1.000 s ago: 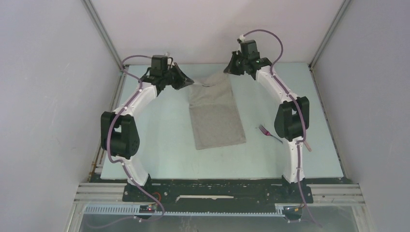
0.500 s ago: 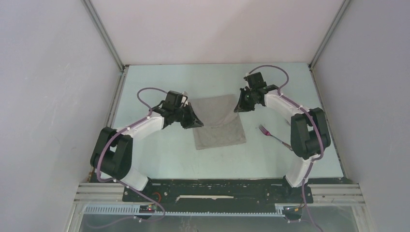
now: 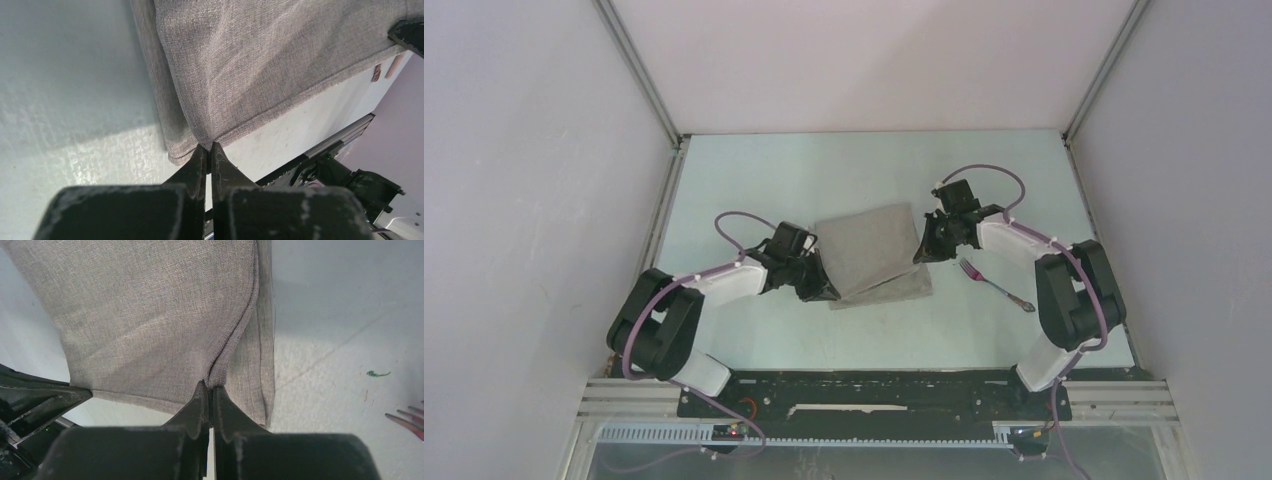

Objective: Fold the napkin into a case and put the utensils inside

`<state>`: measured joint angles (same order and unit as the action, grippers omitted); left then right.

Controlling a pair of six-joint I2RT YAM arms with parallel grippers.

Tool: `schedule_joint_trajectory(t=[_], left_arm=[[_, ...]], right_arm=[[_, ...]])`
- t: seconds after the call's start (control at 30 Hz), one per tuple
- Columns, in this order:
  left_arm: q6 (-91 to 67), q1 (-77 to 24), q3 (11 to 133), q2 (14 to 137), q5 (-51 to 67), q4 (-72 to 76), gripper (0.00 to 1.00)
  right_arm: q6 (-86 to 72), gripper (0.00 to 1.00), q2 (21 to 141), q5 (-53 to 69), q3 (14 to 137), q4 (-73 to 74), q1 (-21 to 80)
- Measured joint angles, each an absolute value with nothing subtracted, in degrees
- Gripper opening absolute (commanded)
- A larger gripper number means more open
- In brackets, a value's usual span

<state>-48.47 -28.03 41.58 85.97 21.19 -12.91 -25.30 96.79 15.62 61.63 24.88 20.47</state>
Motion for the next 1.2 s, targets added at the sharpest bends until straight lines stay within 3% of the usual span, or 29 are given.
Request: schedule_joint_trajectory(t=[1.2], left_arm=[[-50.0, -31.0, 37.9, 85.0, 17.5, -11.7, 0.0]], right_arm=[[-26.2, 0.0, 93.1, 15.4, 49.7, 19.2, 21.8]])
